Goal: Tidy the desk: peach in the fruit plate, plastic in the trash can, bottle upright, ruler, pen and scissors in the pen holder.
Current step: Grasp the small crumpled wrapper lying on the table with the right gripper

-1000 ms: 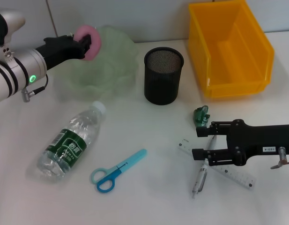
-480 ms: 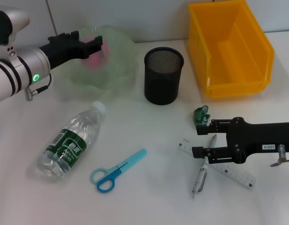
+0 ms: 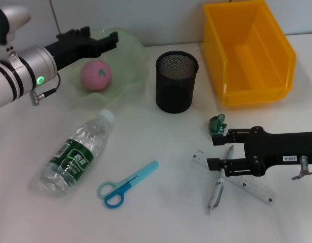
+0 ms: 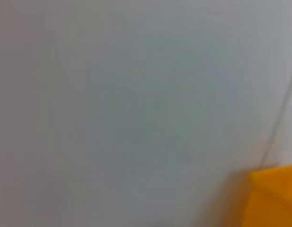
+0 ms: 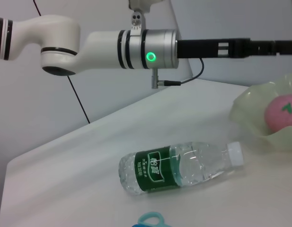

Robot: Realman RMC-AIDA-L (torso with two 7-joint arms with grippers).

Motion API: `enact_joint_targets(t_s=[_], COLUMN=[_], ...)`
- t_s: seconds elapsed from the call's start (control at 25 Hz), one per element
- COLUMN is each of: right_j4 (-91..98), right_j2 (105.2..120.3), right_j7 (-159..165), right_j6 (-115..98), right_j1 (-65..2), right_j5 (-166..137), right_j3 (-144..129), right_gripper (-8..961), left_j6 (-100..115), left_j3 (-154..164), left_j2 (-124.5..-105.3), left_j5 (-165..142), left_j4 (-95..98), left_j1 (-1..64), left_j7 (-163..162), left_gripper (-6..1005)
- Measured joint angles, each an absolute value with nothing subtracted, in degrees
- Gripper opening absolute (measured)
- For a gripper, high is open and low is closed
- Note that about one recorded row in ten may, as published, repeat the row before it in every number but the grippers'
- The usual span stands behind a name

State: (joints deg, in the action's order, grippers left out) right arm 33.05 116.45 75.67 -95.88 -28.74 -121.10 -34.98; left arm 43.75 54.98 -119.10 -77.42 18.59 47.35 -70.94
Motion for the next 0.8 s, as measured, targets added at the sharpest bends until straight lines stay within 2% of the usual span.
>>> enact_joint_targets(t_s=[0.2, 0.48, 0.64, 0.8], right_j4=[33.05, 33.72, 34.24, 34.68], right_j2=[116.42, 116.16, 116.14, 116.09], right_j7=[75.67, 75.68, 75.76, 76.00], right_j6=[-95.87, -96.11, -96.26, -96.33], right_j1=[-28.74, -28.73, -28.74, -28.67], right_j5=[-121.10, -120.93, -120.91, -120.89], right_j3=[-34.98, -34.70, -34.61, -34.53], right_gripper=[732, 731, 731, 731], left_j6=[58.48, 86.92, 94.59, 96.22], left_j3=[55.51, 56.87, 57.53, 57.55], left_j2=[-118.18, -116.19, -115.31, -115.82], left_j5=[-77.90, -81.73, -84.44, -89.99], left_j4=[24.10, 41.25, 42.14, 41.81], left_j1=[43.05, 32.03, 30.09, 29.38], left_j7=[-78.35, -92.06, -93.86, -93.22], left_gripper=[856, 851, 848, 848])
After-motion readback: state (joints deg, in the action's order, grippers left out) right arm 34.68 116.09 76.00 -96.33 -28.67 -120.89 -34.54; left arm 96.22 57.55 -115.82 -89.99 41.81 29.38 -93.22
